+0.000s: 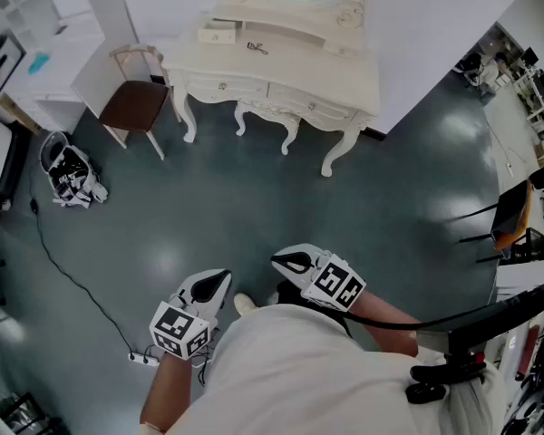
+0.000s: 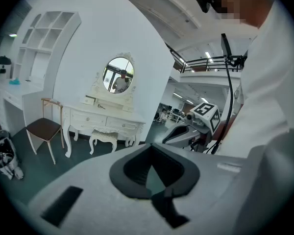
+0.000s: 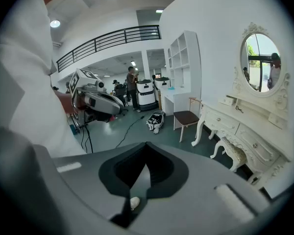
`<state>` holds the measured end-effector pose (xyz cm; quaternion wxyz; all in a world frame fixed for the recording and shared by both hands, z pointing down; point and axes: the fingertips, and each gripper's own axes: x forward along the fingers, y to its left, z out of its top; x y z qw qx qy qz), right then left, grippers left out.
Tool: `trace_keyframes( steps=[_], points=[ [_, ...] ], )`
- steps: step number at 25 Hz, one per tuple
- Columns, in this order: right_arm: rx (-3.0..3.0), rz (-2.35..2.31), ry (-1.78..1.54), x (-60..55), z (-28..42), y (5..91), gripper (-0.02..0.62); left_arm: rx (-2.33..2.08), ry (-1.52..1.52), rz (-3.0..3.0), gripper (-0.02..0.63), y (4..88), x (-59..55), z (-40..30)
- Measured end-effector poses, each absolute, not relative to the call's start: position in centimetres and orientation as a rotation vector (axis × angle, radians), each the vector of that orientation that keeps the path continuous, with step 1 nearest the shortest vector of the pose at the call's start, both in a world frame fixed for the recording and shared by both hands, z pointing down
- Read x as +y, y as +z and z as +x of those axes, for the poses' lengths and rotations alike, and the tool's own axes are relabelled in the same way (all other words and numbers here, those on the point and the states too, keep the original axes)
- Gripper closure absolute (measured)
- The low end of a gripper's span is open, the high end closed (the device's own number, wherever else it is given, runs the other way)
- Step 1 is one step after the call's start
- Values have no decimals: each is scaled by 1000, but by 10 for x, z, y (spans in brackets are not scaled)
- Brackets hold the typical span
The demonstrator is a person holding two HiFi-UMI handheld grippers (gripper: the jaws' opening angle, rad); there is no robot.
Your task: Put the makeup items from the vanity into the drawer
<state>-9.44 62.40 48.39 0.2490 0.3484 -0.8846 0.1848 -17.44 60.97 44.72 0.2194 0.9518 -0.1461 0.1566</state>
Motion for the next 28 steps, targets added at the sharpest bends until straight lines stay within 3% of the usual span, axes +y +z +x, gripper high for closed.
trace_keyframes(
  steps=[9, 22, 25, 28],
  points=[
    [-2394, 1015, 505, 577, -62, 490, 595, -358, 425, 2652, 607, 453, 561, -139],
    [-2472, 982, 378, 423, 56, 484, 593, -455, 573, 2781, 607, 420, 434, -20],
    [-2471, 1015, 378, 392, 80, 493, 557, -479, 551, 2745, 606, 426, 411, -5],
    [-2462, 1053, 408, 365, 98, 501, 554, -481, 543, 2720, 565, 432, 385, 4]
  ],
)
